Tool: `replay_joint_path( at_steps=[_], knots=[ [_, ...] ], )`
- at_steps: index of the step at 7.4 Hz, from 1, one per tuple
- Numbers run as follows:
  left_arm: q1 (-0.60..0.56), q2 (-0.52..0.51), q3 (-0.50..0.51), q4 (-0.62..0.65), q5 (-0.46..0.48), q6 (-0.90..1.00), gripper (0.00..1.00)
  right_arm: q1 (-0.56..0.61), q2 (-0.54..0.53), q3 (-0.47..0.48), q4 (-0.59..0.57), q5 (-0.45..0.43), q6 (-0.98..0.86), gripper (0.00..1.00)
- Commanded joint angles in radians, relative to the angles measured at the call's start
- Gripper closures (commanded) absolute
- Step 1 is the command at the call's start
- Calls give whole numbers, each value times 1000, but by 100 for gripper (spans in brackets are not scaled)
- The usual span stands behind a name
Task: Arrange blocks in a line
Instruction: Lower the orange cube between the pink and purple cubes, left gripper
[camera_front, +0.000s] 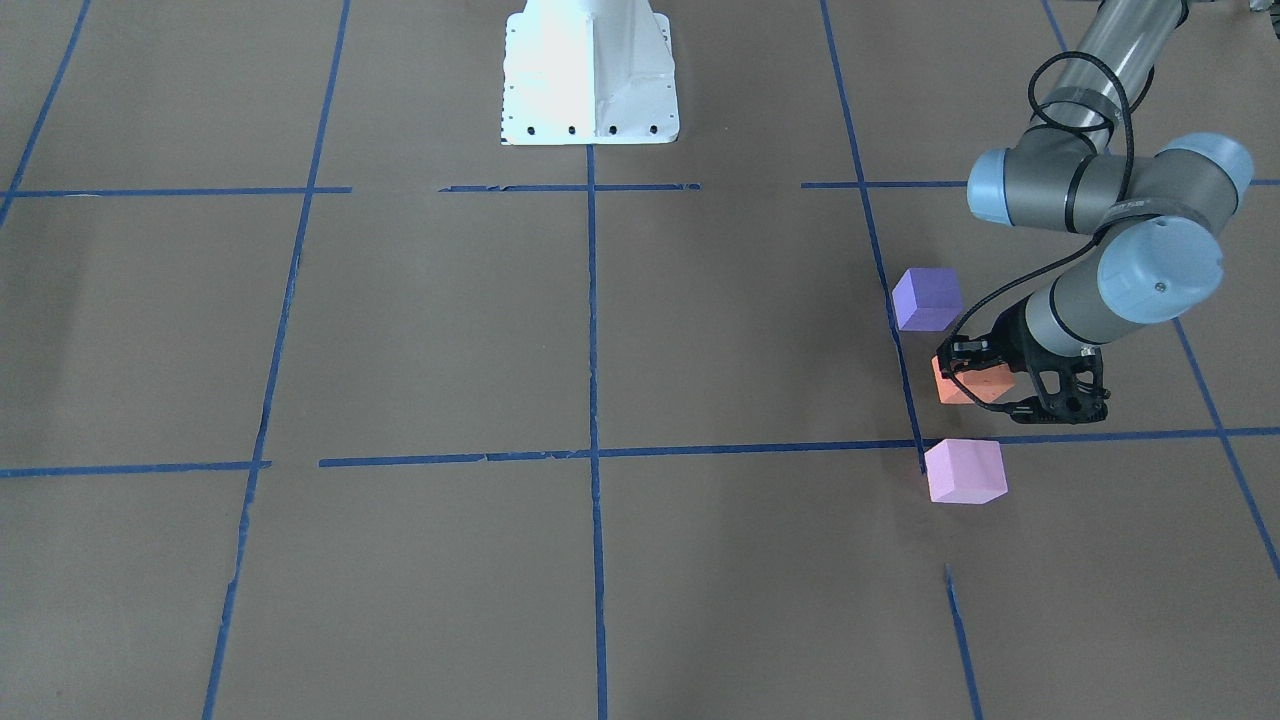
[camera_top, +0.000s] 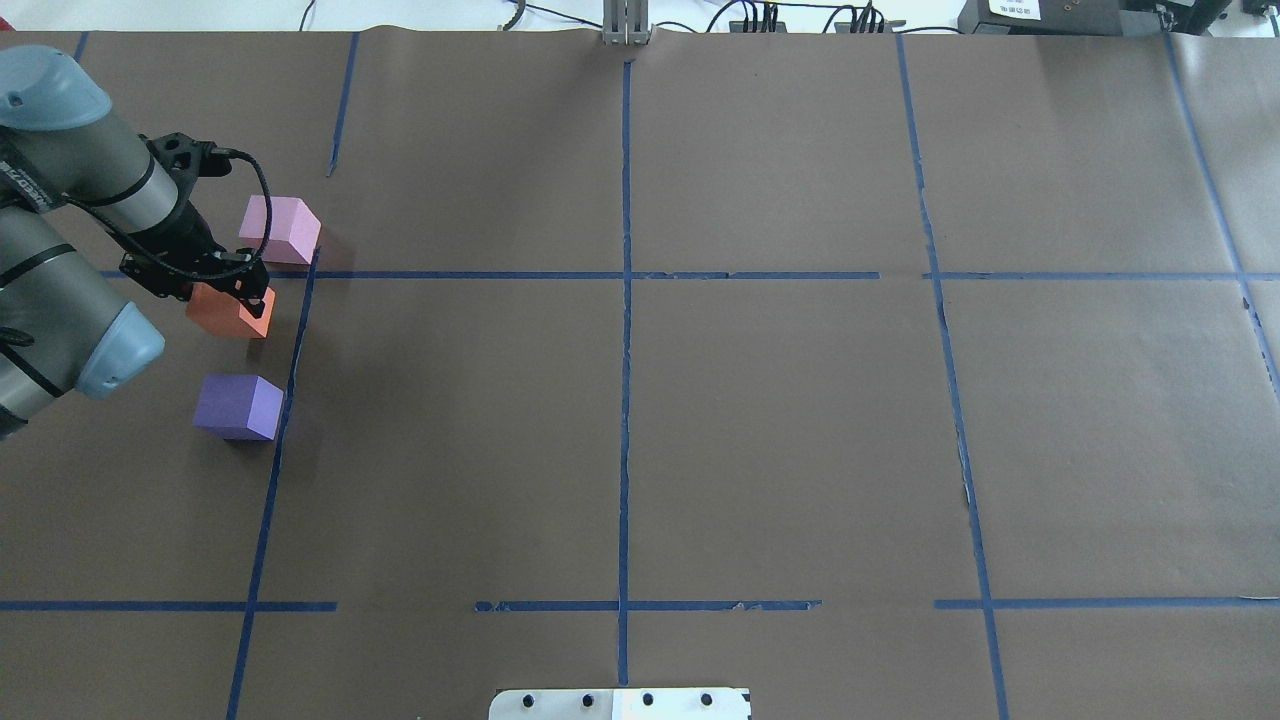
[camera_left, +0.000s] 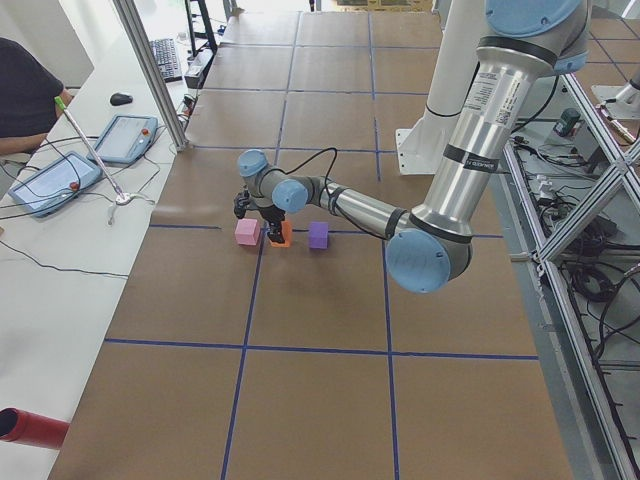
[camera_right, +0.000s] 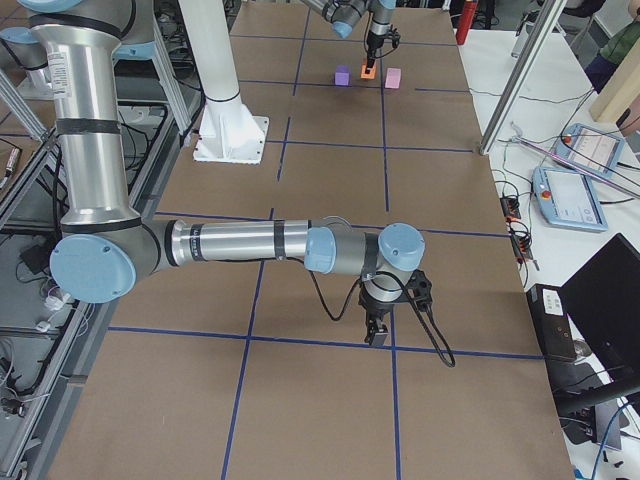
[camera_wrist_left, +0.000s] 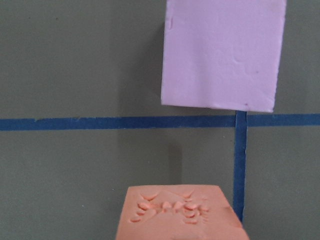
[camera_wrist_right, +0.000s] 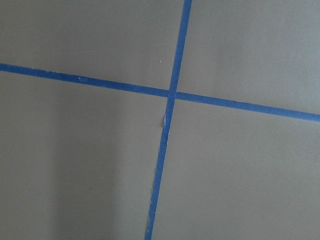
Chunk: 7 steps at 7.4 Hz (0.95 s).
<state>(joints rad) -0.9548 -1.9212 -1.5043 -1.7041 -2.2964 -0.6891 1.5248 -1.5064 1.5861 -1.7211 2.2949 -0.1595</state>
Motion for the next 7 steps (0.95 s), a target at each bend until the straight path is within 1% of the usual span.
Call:
replay_joint_path(
  at_steps=[1, 4, 7],
  knots=[
    [13, -5, 12, -12, 0, -1, 42, 0, 0, 0, 0, 0, 0, 0],
    [19, -5, 24, -25, 0, -1, 41, 0, 0, 0, 0, 0, 0, 0],
    [24, -12, 36, -32, -2, -3, 38, 0, 0, 0, 0, 0, 0, 0]
  ],
)
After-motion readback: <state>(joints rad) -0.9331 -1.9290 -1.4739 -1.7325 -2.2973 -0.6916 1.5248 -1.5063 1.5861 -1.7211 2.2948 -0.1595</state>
